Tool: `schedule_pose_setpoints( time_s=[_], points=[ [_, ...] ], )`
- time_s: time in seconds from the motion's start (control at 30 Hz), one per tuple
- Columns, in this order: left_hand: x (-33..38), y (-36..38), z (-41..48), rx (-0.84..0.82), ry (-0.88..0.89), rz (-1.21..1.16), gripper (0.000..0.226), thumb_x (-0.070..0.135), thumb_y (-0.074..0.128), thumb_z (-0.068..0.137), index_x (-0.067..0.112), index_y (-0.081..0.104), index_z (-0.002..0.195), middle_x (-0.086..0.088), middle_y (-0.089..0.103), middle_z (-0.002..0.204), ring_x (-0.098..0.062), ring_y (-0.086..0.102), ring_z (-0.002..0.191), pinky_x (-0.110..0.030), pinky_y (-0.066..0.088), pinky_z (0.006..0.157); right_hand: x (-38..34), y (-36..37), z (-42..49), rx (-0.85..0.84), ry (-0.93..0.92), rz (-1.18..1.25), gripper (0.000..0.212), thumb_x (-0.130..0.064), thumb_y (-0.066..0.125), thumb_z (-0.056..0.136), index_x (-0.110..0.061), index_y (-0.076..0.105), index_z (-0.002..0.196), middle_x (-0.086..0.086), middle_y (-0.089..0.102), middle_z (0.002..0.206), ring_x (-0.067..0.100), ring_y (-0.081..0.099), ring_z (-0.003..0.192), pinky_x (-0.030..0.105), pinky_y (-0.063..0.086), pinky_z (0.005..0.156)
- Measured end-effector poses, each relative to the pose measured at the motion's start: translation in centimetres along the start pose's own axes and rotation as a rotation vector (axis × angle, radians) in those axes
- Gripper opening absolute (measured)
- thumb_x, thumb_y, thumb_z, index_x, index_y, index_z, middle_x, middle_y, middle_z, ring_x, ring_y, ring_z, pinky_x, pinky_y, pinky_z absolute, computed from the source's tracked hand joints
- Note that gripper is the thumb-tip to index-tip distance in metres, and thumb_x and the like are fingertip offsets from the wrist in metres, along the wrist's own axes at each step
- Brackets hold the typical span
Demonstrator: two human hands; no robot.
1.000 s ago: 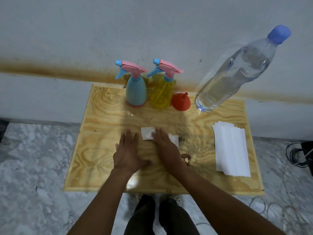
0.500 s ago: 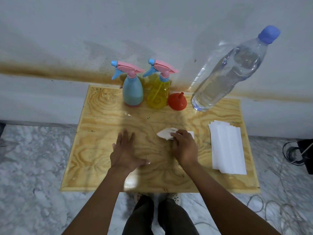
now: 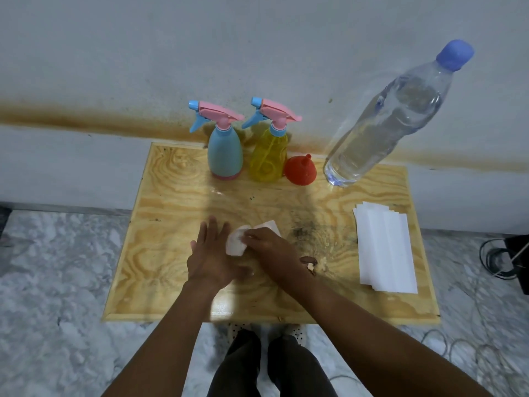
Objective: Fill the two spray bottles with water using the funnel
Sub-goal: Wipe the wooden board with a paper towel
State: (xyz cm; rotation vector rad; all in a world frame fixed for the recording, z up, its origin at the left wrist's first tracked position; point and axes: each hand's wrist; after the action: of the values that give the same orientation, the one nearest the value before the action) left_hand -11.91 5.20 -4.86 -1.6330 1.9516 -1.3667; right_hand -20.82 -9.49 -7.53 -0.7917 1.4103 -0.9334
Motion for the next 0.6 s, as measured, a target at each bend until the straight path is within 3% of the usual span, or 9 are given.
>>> schedule_pose_setpoints(
  time_s=[0.07,0.13,0.3,0.47,0.53,0.6],
  points=[
    [0.0,0.1,0.1,-0.002,-0.005,0.024,0.134,0.073,0.076,0.062,0.024,0.0,0.161,-0.003,-0.019,0.167,-0.023,-0.018,0.154,-0.051,0.01,0.124,0.7,-0.2,0.4,-0.045,-0.082,-0.054,0.03,-0.002,0.074,0.072,-0.009,0.076,0.101,0.009,0.071,0.113,0.028,0.07,0.1,0.034,0.059,0.055],
    [0.0,0.1,0.1,-0.001,-0.013,0.047,0.135,0.074,0.076,0.061,0.025,0.0,0.161,-0.002,-0.02,0.167,-0.022,-0.018,0.154,-0.051,0.01,0.124,2.3,-0.8,0.6,-0.046,-0.084,-0.084,0.032,0.001,0.079,0.068,-0.008,0.077,0.098,0.008,0.073,0.111,0.027,0.071,0.097,0.031,0.059,0.056],
    [0.0,0.1,-0.1,-0.003,-0.025,0.018,0.134,0.072,0.079,0.061,0.029,-0.001,0.161,0.002,-0.023,0.166,-0.019,-0.021,0.154,-0.049,0.01,0.124,6.8,-4.0,0.3,0.072,0.345,-0.133,0.042,0.002,0.064,0.083,-0.016,0.071,0.121,0.001,0.063,0.133,0.022,0.063,0.116,0.038,0.059,0.08],
    [-0.1,0.2,-0.1,-0.011,-0.019,0.017,0.134,0.071,0.078,0.062,0.028,-0.002,0.16,0.001,-0.025,0.166,-0.02,-0.022,0.153,-0.049,0.007,0.125,5.5,-3.6,-1.8,0.142,0.656,0.031,0.044,-0.007,0.054,0.092,-0.023,0.062,0.132,-0.003,0.057,0.137,0.021,0.058,0.117,0.031,0.049,0.082],
    [-0.1,0.2,0.0,-0.007,-0.013,0.014,0.135,0.071,0.079,0.062,0.027,-0.002,0.16,0.0,-0.025,0.166,-0.021,-0.022,0.153,-0.05,0.007,0.125,3.2,-2.6,-2.2,0.201,0.643,0.055,0.038,0.0,0.054,0.09,-0.014,0.068,0.123,0.004,0.063,0.127,0.026,0.062,0.11,0.034,0.05,0.08],
    [-0.2,0.4,0.1,-0.003,-0.008,0.02,0.134,0.071,0.078,0.062,0.027,-0.002,0.16,-0.001,-0.024,0.166,-0.022,-0.021,0.153,-0.051,0.007,0.125,1.2,-1.3,-2.5,0.231,0.511,0.009,0.034,0.006,0.056,0.082,-0.003,0.074,0.109,0.012,0.069,0.116,0.032,0.067,0.097,0.039,0.055,0.072]
  ],
)
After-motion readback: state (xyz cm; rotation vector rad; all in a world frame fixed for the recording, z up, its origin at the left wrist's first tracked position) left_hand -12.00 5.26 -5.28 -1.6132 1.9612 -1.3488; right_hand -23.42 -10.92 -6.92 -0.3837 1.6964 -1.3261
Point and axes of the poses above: each hand's wrist, its own z-axis towards the middle knuckle, its own y-axis out of the palm, x = y × z
